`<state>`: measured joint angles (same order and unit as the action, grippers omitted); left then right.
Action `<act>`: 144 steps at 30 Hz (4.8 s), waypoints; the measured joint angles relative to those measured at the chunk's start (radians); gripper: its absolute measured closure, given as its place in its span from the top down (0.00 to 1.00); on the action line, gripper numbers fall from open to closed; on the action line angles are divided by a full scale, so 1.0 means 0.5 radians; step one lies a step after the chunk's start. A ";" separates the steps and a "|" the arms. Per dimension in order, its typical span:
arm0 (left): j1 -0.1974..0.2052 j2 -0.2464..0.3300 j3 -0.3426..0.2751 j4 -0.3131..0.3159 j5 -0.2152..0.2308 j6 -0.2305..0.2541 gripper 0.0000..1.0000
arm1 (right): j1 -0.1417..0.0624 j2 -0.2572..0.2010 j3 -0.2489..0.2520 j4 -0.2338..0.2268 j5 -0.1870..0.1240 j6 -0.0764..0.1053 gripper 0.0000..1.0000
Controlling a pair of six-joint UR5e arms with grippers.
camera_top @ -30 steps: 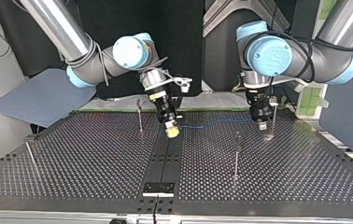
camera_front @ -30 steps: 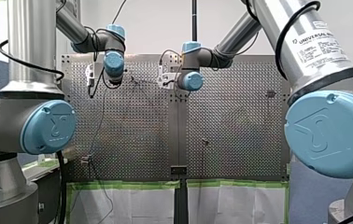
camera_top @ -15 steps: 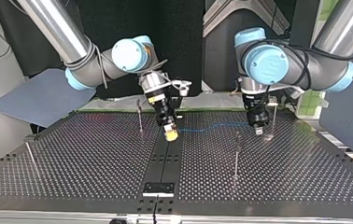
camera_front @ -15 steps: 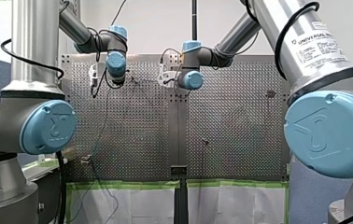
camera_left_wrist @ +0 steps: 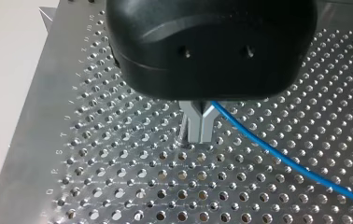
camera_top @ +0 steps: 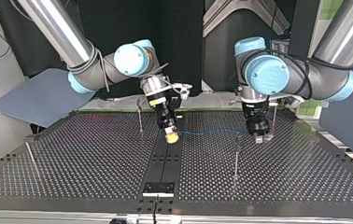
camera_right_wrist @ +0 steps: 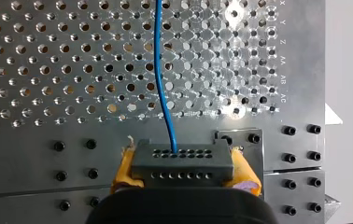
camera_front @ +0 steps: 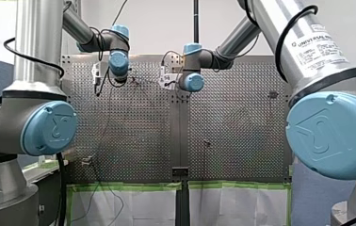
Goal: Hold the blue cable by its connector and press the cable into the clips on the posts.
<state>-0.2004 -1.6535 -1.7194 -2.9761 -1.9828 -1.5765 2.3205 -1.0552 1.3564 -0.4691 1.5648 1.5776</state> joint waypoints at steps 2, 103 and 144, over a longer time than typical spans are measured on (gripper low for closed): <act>0.003 -0.017 0.013 0.001 0.002 -0.002 0.00 | 0.000 0.003 -0.008 0.002 0.000 0.000 0.00; 0.258 -0.295 0.307 -0.011 0.451 -0.063 0.89 | -0.122 0.220 -0.343 0.061 -0.006 0.036 0.00; 0.056 0.075 0.044 -0.494 0.207 -0.164 1.00 | -0.109 0.221 -0.343 0.100 0.000 0.029 0.00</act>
<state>-0.1727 -1.6158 -1.6972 -3.2231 -1.8794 -1.6583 2.2661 -0.9449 1.1851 -0.4190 1.5646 1.5919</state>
